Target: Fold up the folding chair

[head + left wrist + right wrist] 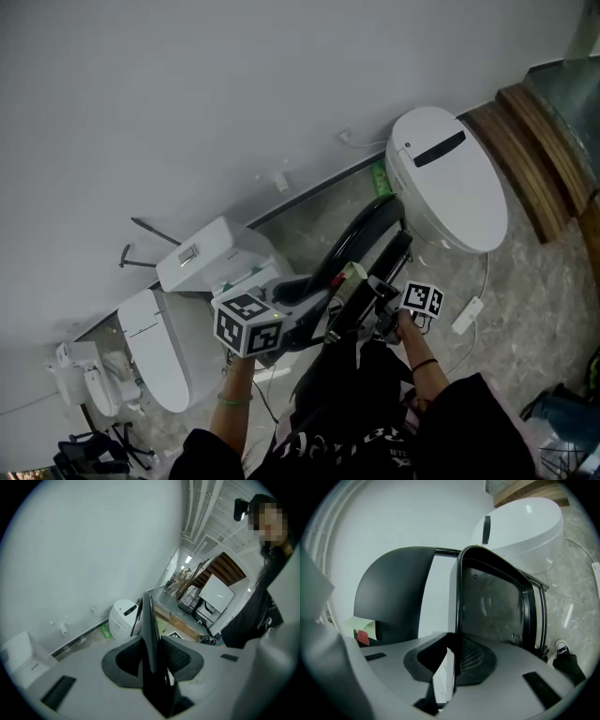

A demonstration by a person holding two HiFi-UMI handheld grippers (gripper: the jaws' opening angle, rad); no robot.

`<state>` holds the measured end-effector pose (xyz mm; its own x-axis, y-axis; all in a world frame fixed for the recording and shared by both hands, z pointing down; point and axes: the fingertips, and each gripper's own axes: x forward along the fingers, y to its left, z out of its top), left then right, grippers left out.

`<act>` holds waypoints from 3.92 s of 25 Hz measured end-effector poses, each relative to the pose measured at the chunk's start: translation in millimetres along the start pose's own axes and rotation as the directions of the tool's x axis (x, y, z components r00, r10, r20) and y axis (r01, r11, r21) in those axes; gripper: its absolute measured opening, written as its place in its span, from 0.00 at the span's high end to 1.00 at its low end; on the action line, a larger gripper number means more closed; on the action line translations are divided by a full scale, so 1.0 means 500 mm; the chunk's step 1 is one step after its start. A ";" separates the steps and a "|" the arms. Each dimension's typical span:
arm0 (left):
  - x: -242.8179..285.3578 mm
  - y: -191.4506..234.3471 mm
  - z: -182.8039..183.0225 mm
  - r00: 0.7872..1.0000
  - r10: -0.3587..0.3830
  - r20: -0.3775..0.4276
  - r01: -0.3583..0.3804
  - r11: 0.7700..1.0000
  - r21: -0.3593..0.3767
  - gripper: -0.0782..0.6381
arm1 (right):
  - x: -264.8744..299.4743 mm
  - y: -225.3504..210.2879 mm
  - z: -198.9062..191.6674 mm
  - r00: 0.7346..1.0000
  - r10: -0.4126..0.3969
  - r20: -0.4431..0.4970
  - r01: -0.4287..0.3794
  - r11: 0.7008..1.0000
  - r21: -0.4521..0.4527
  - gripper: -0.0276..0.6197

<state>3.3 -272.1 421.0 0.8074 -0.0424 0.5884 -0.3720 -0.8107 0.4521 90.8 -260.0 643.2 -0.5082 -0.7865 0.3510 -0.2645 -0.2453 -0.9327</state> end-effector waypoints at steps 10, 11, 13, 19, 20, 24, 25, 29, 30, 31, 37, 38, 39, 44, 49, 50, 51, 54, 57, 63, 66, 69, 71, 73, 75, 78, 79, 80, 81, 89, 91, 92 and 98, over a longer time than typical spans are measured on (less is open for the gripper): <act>0.002 0.137 0.164 0.996 -0.087 0.010 0.086 0.993 0.077 0.72 | 0.143 0.085 0.152 0.992 0.015 0.129 -0.017 1.000 0.016 0.87; 0.001 0.153 0.180 0.996 -0.089 0.004 0.089 0.992 0.088 0.72 | 0.160 0.095 0.164 0.990 0.016 0.137 -0.019 1.000 0.021 0.86; 0.000 0.180 0.214 0.996 -0.087 -0.008 0.088 0.989 0.115 0.72 | 0.187 0.113 0.192 0.987 0.018 0.157 -0.023 0.999 0.028 0.86; 0.006 0.265 0.286 0.998 -0.055 -0.017 0.057 0.990 0.128 0.72 | 0.277 0.144 0.260 0.989 0.021 0.143 -0.025 0.999 0.026 0.86; 0.013 0.290 0.305 0.999 -0.048 -0.012 0.049 0.991 0.121 0.72 | 0.301 0.148 0.280 0.991 0.019 0.134 -0.023 0.999 0.025 0.86; 0.046 0.371 0.363 1.000 -0.006 -0.007 0.007 0.997 0.075 0.72 | 0.378 0.149 0.350 0.995 0.010 0.095 -0.013 0.999 0.030 0.86; 0.053 0.390 0.377 1.000 0.010 -0.013 -0.009 0.998 0.066 0.72 | 0.397 0.150 0.368 0.996 0.007 0.086 -0.010 0.999 0.033 0.86; 0.079 0.452 0.429 0.998 0.051 -0.021 -0.050 0.999 0.017 0.72 | 0.456 0.156 0.427 0.999 -0.005 0.037 0.004 0.999 0.042 0.86; 0.084 0.470 0.443 0.998 0.060 -0.016 -0.059 0.998 0.003 0.72 | 0.472 0.158 0.441 1.000 -0.006 0.026 0.005 0.999 0.045 0.86; 0.088 0.490 0.456 0.997 0.071 -0.017 -0.072 0.997 -0.008 0.73 | 0.490 0.160 0.454 1.000 -0.007 0.014 0.006 0.999 0.049 0.86; 0.123 0.585 0.518 0.991 0.127 -0.040 -0.128 0.991 -0.035 0.73 | 0.582 0.164 0.523 0.999 -0.011 -0.041 0.014 0.998 0.062 0.86; 0.125 0.598 0.530 0.990 0.135 -0.041 -0.137 0.990 -0.035 0.73 | 0.592 0.169 0.533 0.999 -0.009 -0.045 0.012 0.998 0.061 0.86; 0.125 0.612 0.541 0.988 0.145 -0.045 -0.147 0.988 -0.036 0.73 | 0.602 0.174 0.543 0.999 -0.008 -0.049 0.011 0.998 0.060 0.86; 0.137 0.667 0.597 0.985 0.166 -0.051 -0.168 0.985 -0.036 0.73 | 0.654 0.193 0.603 0.999 -0.014 -0.049 0.017 0.999 0.048 0.86; 0.164 0.714 0.647 0.983 0.171 -0.068 -0.172 0.985 -0.008 0.73 | 0.691 0.200 0.662 1.000 -0.016 -0.020 0.017 0.998 0.063 0.86; 0.168 0.726 0.657 0.983 0.171 -0.072 -0.172 0.985 -0.003 0.73 | 0.699 0.201 0.671 1.000 -0.013 -0.010 0.014 0.998 0.068 0.86; 0.170 0.741 0.667 0.982 0.173 -0.075 -0.173 0.985 0.002 0.73 | 0.710 0.203 0.680 1.000 -0.010 -0.001 0.010 0.997 0.075 0.86; 0.168 0.789 0.695 0.980 0.177 -0.092 -0.174 0.984 0.034 0.73 | 0.749 0.216 0.695 1.000 0.006 0.013 -0.007 0.995 0.097 0.86; 0.163 0.819 0.708 0.979 0.174 -0.108 -0.167 0.984 0.064 0.73 | 0.773 0.226 0.697 1.000 0.023 0.012 -0.024 0.994 0.106 0.86; 0.164 0.833 0.701 0.975 0.201 -0.098 -0.192 0.977 0.096 0.72 | 0.780 0.221 0.694 0.999 0.032 -0.014 -0.030 0.995 0.095 0.86; 0.165 0.834 0.701 0.975 0.202 -0.097 -0.192 0.976 0.106 0.72 | 0.780 0.222 0.696 0.999 0.034 -0.012 -0.033 0.996 0.088 0.86; 0.163 0.836 0.701 0.974 0.204 -0.094 -0.193 0.974 0.114 0.72 | 0.784 0.220 0.693 0.999 0.024 -0.021 -0.022 0.996 0.081 0.86; 0.163 0.836 0.702 0.974 0.205 -0.092 -0.194 0.974 0.117 0.72 | 0.784 0.221 0.692 0.999 0.007 -0.033 -0.005 0.998 0.062 0.86; 0.163 0.837 0.702 0.973 0.214 -0.085 -0.203 0.972 0.117 0.72 | 0.782 0.218 0.690 0.999 -0.029 -0.045 0.030 0.999 0.029 0.86; 0.162 0.845 0.701 0.968 0.241 -0.068 -0.233 0.967 0.107 0.70 | 0.777 0.208 0.690 0.995 -0.088 -0.056 0.087 0.996 -0.021 0.82; 0.152 0.859 0.698 0.959 0.283 -0.025 -0.281 0.957 0.066 0.60 | 0.757 0.200 0.681 0.988 -0.132 -0.076 0.127 0.990 -0.064 0.78; 0.146 0.859 0.698 0.957 0.290 -0.011 -0.289 0.956 0.056 0.60 | 0.746 0.200 0.677 0.988 -0.131 -0.081 0.126 0.990 -0.062 0.78; 0.139 0.858 0.698 0.955 0.297 0.002 -0.296 0.954 0.050 0.60 | 0.734 0.200 0.673 0.988 -0.130 -0.082 0.125 0.990 -0.057 0.78; 0.132 0.856 0.699 0.952 0.304 0.015 -0.305 0.951 0.048 0.60 | 0.721 0.199 0.670 0.988 -0.131 -0.083 0.127 0.990 -0.054 0.78; 0.040 0.832 0.721 0.923 0.349 0.163 -0.353 0.935 -0.002 0.60 | 0.641 0.250 0.634 0.986 -0.116 -0.119 0.091 0.976 -0.198 0.78; 0.007 0.809 0.717 0.916 0.344 0.208 -0.349 0.937 -0.015 0.60 | 0.628 0.279 0.615 0.984 -0.118 -0.131 0.080 0.961 -0.263 0.78; -0.007 0.797 0.712 0.913 0.342 0.224 -0.347 0.938 -0.019 0.60 | 0.622 0.294 0.609 0.985 -0.116 -0.127 0.075 0.954 -0.291 0.78; -0.060 0.717 0.653 0.905 0.316 0.283 -0.311 0.948 -0.064 0.60 | 0.584 0.391 0.576 0.994 -0.058 -0.087 0.017 0.913 -0.407 0.80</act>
<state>-4.9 -752.3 346.6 0.7429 -0.4602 0.4861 -0.6334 -0.7182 0.2881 126.5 -700.8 539.6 -0.5618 -0.7183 0.4103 -0.5838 -0.0072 -0.8119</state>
